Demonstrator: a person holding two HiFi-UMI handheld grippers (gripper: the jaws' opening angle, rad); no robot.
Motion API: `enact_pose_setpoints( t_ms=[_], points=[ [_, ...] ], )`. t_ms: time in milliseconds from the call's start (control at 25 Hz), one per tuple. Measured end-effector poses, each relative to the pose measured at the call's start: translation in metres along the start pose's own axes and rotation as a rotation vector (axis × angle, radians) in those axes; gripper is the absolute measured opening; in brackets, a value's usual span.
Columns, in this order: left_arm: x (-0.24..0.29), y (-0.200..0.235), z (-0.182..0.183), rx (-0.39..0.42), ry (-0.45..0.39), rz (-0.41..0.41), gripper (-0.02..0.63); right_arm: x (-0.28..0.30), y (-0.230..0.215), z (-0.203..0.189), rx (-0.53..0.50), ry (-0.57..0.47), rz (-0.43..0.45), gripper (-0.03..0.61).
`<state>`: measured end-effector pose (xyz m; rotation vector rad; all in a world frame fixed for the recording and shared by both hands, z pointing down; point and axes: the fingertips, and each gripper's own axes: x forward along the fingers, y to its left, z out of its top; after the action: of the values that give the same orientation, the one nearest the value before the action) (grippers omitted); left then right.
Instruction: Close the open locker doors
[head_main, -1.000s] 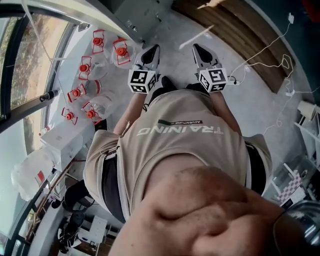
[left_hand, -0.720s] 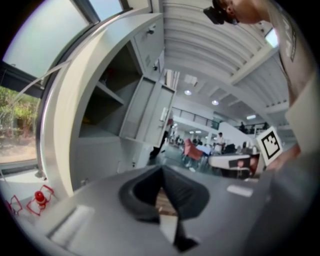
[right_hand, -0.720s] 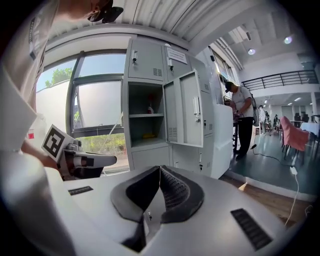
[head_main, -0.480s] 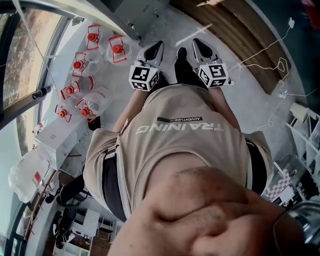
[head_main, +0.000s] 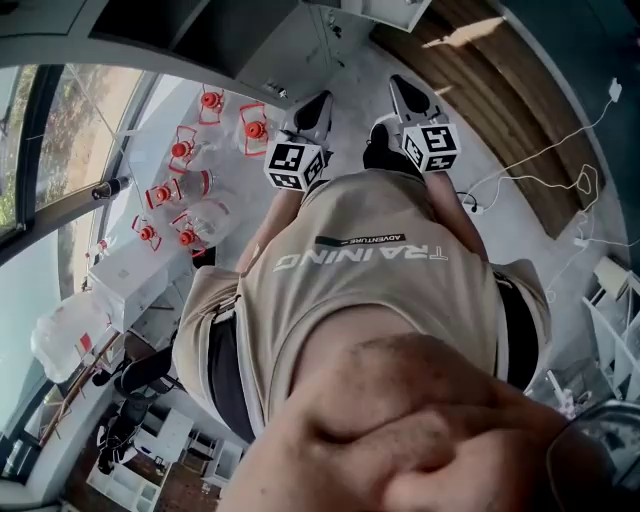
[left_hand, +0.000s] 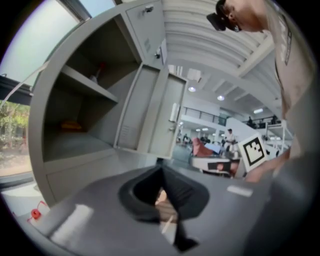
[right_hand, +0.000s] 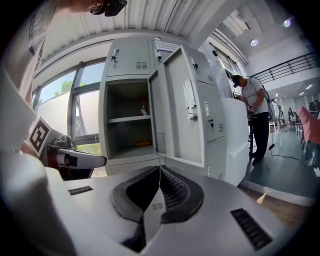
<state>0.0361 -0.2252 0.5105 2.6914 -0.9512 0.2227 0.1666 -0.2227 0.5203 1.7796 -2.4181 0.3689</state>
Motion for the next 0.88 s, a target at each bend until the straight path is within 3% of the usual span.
enact_pose_setpoints(
  t_ms=[320,600,880],
  points=[
    [0.105,0.004,0.033,0.009,-0.017,0.039,0.0,0.043,-0.101,0.014,-0.085,0.035,0.056,0.015],
    [0.156,0.02,0.042,-0.041,-0.026,0.107,0.0,0.074,-0.14,0.02,-0.089,0.036,0.139,0.015],
    [0.162,0.027,0.037,-0.045,0.005,0.117,0.0,0.088,-0.15,0.03,-0.083,0.018,0.15,0.015]
  ],
)
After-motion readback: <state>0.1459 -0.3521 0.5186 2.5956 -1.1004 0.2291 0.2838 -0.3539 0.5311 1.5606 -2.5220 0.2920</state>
